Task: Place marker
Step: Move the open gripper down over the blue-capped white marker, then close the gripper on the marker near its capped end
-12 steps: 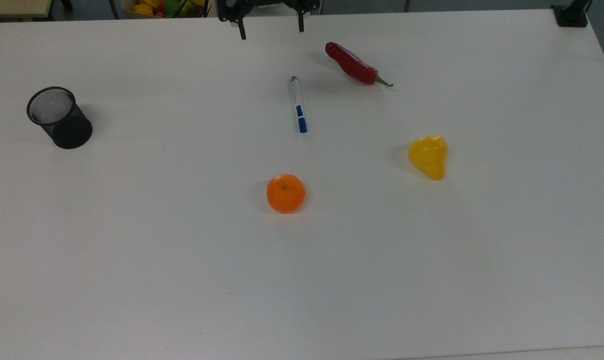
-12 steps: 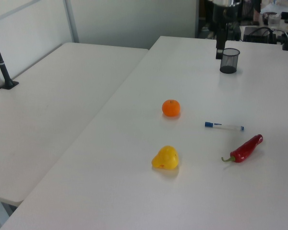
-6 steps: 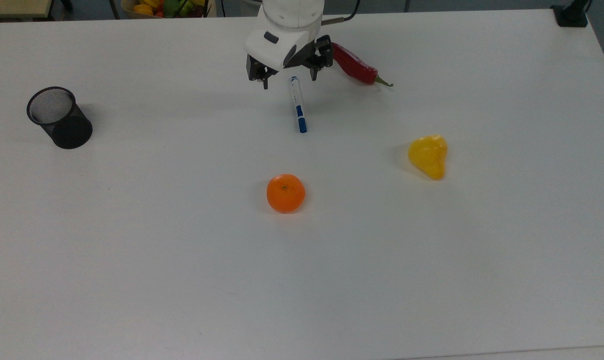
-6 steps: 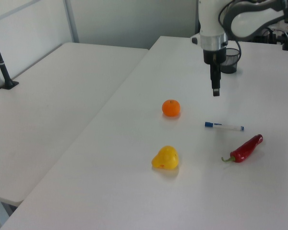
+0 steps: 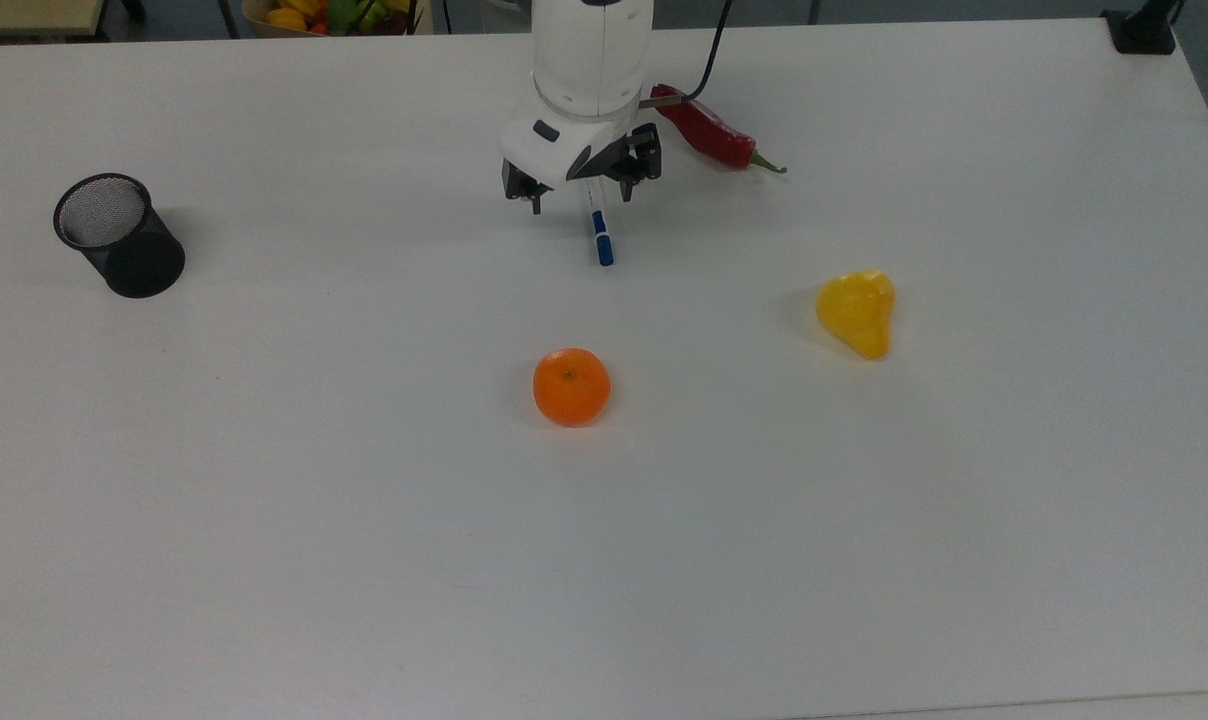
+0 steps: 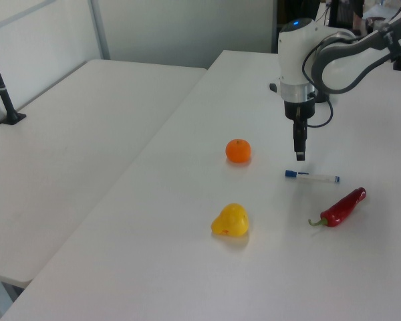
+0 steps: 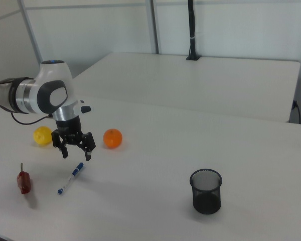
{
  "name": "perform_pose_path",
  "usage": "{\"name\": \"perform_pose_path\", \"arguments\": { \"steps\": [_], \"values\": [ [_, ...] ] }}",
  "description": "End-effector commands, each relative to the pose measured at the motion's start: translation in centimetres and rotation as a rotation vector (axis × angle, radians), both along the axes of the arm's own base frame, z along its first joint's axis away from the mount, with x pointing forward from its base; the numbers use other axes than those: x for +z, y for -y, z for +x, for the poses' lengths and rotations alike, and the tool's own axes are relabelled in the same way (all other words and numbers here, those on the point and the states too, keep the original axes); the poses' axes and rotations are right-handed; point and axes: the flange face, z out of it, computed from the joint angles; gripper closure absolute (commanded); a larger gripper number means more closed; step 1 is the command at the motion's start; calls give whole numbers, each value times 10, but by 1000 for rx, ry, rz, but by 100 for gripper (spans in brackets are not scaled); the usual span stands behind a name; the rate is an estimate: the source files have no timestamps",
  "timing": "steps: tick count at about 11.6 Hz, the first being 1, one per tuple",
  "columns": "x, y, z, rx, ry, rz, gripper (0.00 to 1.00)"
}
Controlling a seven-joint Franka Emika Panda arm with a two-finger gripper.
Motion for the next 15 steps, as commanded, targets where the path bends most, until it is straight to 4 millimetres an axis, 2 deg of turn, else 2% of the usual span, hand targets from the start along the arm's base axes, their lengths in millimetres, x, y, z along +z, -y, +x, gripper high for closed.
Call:
{"name": "perform_pose_path", "arguments": {
  "steps": [1, 2, 4, 5, 8, 13, 15],
  "values": [
    [-22, -14, -5, -14, 35, -5, 0],
    [-27, -15, -5, -13, 33, -6, 0],
    [-37, -17, -4, -9, 24, -8, 7],
    [-40, -17, -4, -8, 22, -9, 14],
    [-50, -18, -8, -2, 3, -15, 36],
    [-55, -19, -10, 12, -3, -28, 97],
    [-54, -19, -9, 5, -1, -29, 100]
  ]
}}
